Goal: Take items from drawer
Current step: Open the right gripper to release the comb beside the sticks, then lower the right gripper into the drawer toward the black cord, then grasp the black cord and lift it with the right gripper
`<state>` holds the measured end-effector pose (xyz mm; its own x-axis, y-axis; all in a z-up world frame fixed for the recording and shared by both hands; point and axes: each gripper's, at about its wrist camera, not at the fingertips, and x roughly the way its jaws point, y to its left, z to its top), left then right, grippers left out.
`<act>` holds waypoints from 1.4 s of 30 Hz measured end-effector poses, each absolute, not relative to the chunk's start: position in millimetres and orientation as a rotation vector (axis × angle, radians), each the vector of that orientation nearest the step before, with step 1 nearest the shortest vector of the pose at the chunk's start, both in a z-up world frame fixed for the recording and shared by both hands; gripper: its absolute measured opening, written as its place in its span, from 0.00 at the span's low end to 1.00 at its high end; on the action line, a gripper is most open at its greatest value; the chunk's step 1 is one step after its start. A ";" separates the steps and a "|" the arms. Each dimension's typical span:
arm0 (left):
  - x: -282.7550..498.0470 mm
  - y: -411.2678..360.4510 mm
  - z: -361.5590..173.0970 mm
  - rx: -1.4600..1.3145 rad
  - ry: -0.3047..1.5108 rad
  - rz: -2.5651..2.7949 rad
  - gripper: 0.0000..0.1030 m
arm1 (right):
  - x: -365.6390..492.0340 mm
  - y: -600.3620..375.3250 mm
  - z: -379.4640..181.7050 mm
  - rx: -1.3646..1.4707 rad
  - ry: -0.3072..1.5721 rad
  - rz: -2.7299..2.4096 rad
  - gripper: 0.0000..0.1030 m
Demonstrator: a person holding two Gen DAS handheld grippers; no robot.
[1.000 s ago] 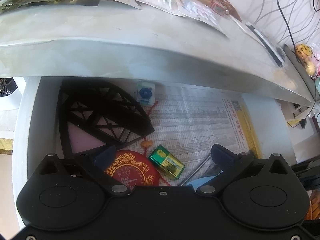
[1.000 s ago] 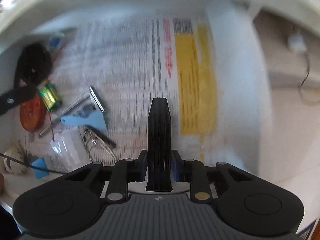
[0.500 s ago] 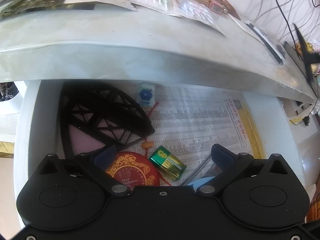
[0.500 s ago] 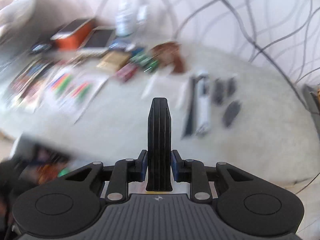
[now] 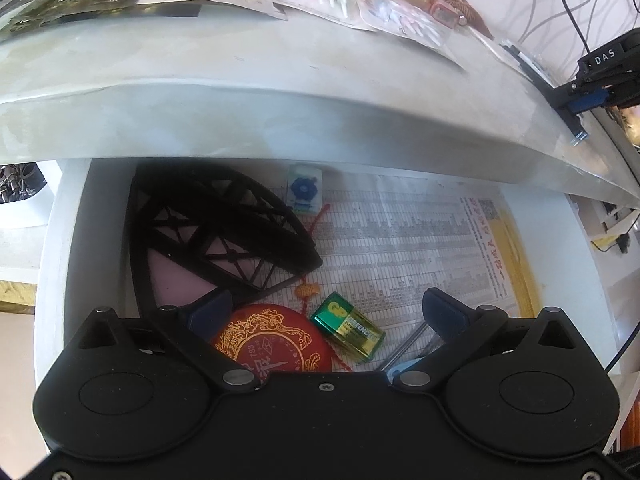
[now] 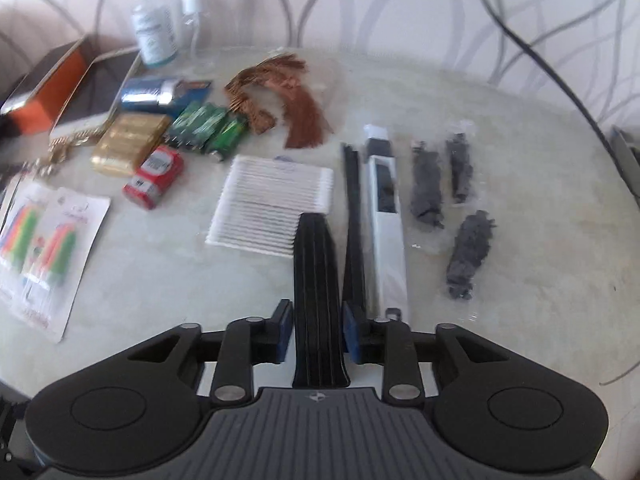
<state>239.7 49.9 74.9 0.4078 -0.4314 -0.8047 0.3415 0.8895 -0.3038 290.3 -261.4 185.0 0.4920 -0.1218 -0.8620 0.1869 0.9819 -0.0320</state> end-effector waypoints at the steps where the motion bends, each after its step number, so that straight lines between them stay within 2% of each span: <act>1: 239.9 49.9 74.6 -0.097 1.045 -0.491 1.00 | 286.3 -260.9 185.8 0.069 1.030 -0.193 0.35; 2: 240.1 49.9 74.4 -0.098 1.047 -0.494 1.00 | 281.2 -258.3 187.1 0.066 1.018 -0.198 0.42; 3: 240.4 49.8 74.1 -0.099 1.049 -0.497 1.00 | 274.8 -254.6 188.8 0.062 1.004 -0.198 0.46; 7: 240.8 50.4 74.2 -0.105 1.052 -0.509 1.00 | 238.1 -233.8 200.0 0.079 0.949 -0.079 0.48; 12: 240.7 49.7 74.0 -0.108 1.056 -0.523 1.00 | 191.7 -189.5 163.6 0.004 1.247 0.147 0.52; 15: 241.0 49.4 73.8 -0.113 1.059 -0.529 1.00 | 176.3 -187.6 116.1 0.143 1.476 0.104 0.46; 16: 241.1 49.8 73.8 -0.117 1.059 -0.531 1.00 | 174.4 -182.9 104.7 0.090 1.516 0.115 0.37; 19: 240.6 50.1 74.3 -0.114 1.054 -0.530 1.00 | 172.1 -157.5 84.3 -0.300 1.535 0.263 0.38; 23: 239.9 50.2 75.1 -0.107 1.048 -0.521 1.00 | 155.4 -132.0 65.4 -0.946 1.449 0.678 0.39; 25: 240.1 50.6 75.3 -0.109 1.047 -0.517 1.00 | 151.8 -130.7 50.2 -1.150 1.485 0.822 0.39; 27: 240.1 51.4 75.7 -0.113 1.044 -0.511 1.00 | 159.5 -131.9 34.7 -1.161 1.631 0.931 0.23; 28: 240.2 51.9 75.8 -0.114 1.044 -0.509 1.00 | 163.6 -132.3 28.6 -1.136 1.697 0.975 0.21; 30: 240.9 52.5 75.4 -0.115 1.047 -0.506 1.00 | 169.1 -132.7 19.0 -1.097 1.794 1.052 0.21; 37: 244.5 50.5 71.4 -0.114 1.073 -0.515 1.00 | 160.8 -131.2 11.0 -1.119 1.798 1.196 0.21; 42: 244.0 50.6 70.8 -0.116 1.074 -0.519 1.00 | 154.9 -130.5 5.9 -1.124 1.792 1.238 0.10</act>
